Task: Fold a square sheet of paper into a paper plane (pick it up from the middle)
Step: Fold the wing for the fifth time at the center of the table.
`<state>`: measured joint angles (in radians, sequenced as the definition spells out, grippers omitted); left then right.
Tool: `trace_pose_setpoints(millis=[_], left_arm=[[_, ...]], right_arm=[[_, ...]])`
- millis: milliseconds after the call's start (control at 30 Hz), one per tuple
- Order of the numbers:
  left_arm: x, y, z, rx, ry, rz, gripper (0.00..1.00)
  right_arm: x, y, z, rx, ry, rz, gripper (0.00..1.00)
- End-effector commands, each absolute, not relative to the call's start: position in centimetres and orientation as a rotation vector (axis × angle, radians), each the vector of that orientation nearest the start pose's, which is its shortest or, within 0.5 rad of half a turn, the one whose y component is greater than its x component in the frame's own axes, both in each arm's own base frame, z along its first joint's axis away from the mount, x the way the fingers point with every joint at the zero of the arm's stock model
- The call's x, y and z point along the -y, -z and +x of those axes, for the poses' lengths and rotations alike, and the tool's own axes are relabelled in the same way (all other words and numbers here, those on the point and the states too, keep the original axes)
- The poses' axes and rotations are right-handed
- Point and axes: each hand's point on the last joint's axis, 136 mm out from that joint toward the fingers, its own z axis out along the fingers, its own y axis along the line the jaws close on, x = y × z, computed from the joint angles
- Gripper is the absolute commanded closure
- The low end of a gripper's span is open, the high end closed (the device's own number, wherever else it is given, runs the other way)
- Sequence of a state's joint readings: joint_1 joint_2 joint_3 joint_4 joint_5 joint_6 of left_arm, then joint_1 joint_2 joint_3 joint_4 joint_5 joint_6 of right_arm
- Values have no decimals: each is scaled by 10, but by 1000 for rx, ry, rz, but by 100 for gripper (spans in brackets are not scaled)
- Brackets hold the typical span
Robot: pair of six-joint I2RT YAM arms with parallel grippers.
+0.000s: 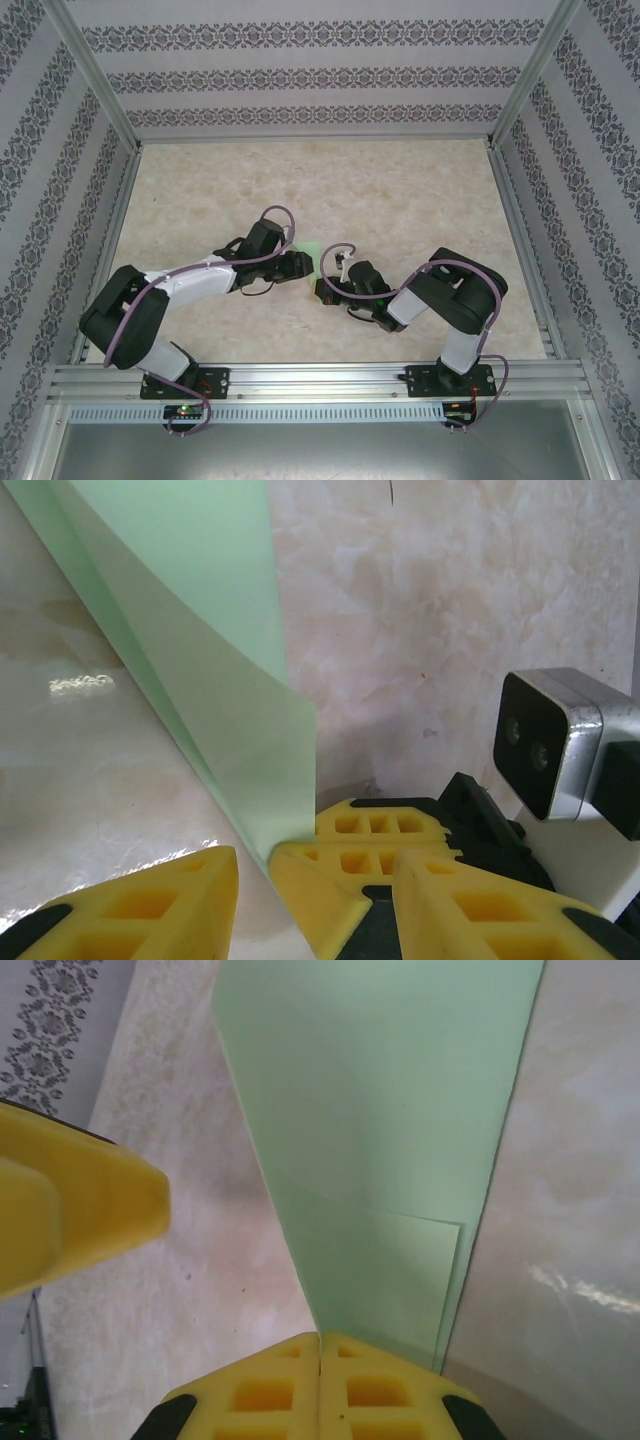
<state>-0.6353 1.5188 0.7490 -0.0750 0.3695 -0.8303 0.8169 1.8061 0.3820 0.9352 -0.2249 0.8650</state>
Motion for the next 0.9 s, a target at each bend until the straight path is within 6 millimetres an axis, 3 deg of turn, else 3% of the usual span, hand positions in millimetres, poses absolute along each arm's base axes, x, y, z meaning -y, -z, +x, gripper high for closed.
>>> trace_pose_setpoints(millis=[0, 267, 533, 667, 867], left_arm=[[294, -95, 284, -2568, 1126, 28, 55], [306, -93, 298, -2543, 1145, 69, 55], [309, -72, 303, -2579, 1118, 69, 55], [309, -74, 306, -2562, 1121, 60, 55], [307, -69, 302, -2572, 1120, 51, 55]], right_arm=[[-310, -15, 234, -2337, -1242, -52, 100], [-308, -10, 235, -2393, -1237, -29, 100], [-306, -13, 238, -2407, -1239, -7, 100], [-306, -15, 238, -2428, -1216, -10, 90], [-304, -18, 237, -2470, -1147, -55, 85]])
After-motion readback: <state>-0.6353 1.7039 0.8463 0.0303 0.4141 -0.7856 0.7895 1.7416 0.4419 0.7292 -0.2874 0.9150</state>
